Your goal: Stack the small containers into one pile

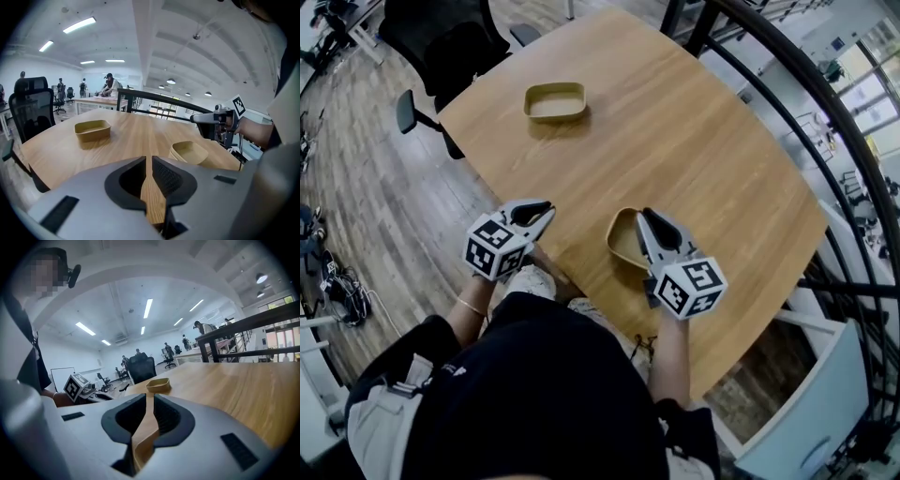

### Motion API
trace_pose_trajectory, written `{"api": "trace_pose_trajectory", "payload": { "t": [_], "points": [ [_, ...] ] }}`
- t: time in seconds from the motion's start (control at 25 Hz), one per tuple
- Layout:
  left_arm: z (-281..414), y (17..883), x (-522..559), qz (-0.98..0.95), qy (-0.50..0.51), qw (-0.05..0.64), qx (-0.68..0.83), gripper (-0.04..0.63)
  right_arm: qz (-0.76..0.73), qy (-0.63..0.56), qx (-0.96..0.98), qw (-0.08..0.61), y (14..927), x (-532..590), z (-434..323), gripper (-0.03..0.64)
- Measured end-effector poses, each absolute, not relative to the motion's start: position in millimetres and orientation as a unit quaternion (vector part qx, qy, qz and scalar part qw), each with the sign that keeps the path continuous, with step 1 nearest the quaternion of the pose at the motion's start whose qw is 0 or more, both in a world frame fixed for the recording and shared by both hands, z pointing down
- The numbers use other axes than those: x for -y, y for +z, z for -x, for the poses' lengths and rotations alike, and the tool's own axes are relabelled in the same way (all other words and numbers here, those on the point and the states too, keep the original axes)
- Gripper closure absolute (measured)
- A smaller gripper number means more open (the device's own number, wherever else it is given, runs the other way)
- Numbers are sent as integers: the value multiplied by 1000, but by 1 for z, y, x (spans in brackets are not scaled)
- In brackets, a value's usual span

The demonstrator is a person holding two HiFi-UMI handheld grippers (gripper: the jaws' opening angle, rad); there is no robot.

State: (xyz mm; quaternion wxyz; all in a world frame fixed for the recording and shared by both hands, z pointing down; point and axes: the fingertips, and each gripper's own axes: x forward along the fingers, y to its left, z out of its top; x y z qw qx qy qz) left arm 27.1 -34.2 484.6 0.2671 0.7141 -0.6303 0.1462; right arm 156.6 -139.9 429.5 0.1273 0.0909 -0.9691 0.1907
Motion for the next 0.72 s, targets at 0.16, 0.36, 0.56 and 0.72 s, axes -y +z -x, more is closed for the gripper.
{"api": "trace_pose_trajectory", "payload": {
  "t": [0.16, 0.36, 0.56, 0.72],
  "points": [
    [-6, 479, 18, -715, 139, 260, 633, 552, -76, 176, 973, 130, 424, 121, -128, 581],
    [31, 459, -6, -718, 129, 241, 640, 552, -67, 169, 976, 118, 408, 95, -83, 581],
    [77, 449, -42, -708, 111, 238, 656, 552, -39, 166, 979, 115, 400, 61, -23, 581],
    [113, 452, -75, -694, 101, 244, 670, 552, -16, 164, 978, 127, 404, 30, 19, 581]
  ]
}}
